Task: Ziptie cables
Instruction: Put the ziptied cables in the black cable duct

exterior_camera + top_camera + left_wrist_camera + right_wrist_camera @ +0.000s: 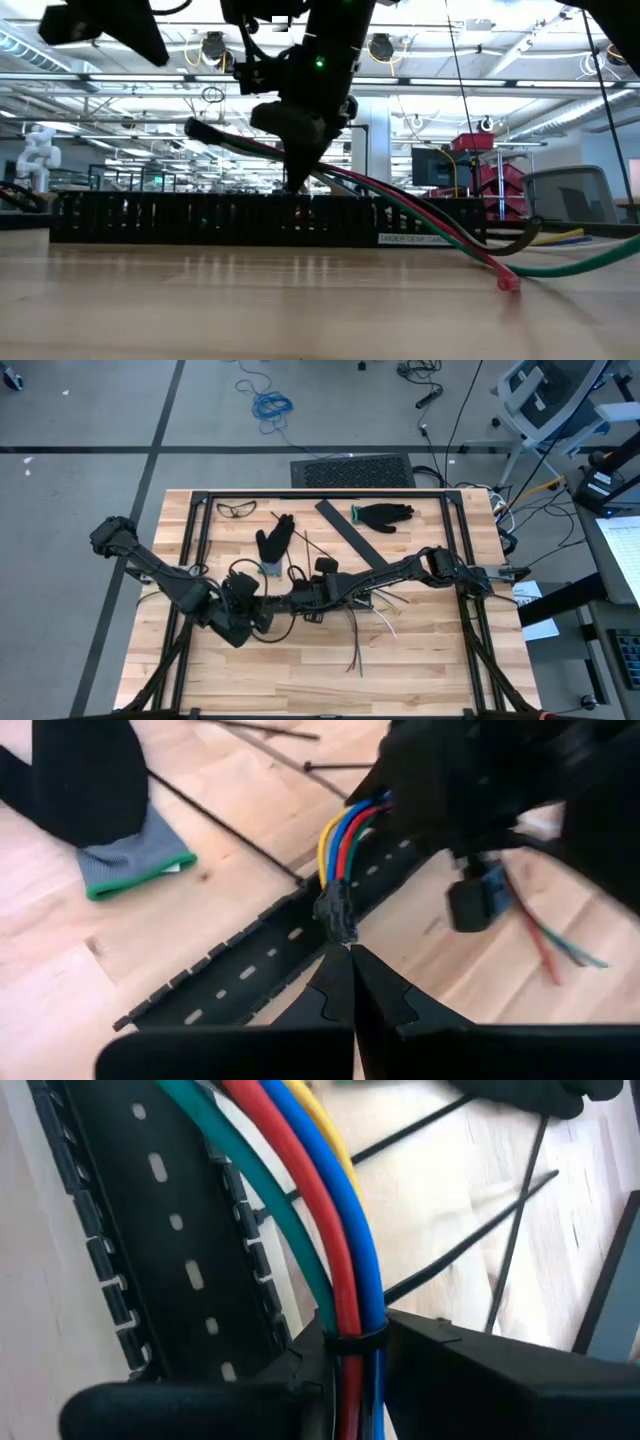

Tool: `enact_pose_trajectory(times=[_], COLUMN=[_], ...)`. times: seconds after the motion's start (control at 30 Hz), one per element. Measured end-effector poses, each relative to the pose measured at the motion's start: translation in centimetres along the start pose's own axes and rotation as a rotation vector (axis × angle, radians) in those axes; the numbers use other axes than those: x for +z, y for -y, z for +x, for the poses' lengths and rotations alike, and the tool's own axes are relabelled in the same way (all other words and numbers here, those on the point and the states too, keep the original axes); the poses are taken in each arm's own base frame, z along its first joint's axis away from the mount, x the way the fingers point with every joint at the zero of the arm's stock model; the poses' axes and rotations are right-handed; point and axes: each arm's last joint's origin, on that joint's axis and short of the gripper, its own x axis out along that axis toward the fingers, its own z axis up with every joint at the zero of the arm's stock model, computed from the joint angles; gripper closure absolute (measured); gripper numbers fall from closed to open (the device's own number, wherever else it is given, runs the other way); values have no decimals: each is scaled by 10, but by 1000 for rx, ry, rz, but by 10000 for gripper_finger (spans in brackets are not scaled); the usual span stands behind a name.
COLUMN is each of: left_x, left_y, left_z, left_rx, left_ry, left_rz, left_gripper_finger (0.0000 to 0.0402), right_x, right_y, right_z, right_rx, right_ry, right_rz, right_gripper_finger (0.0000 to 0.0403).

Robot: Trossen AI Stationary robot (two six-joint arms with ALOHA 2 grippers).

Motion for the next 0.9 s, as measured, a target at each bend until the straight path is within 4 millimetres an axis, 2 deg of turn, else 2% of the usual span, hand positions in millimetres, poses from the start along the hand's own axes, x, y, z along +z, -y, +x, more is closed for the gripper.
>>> enact_pose_trajectory(times=[0.1,0.27,0.43,0.53,0.73,0.9], left_x=[-7,-20,-20,-17,-14,-16], left_y=[4,6,-1,-8,-35,-42], left_z=[9,26,32,22,-22,-38], left_rx=[37,111,159,175,149,-109], left_ry=[-4,-23,1,7,9,29], left_rz=[40,111,11,-19,-147,-364], left_gripper_finger=[397,358,308,279,239,235], right_x=[0,4,10,12,17,25], right_y=[0,-1,-3,-1,9,16], right_z=[0,0,0,0,5,8], right_rx=[3,39,91,105,102,117], right_ry=[4,28,69,78,91,133], right_rz=[1,24,49,50,62,78], right_gripper_finger=[349,348,348,348,348,348])
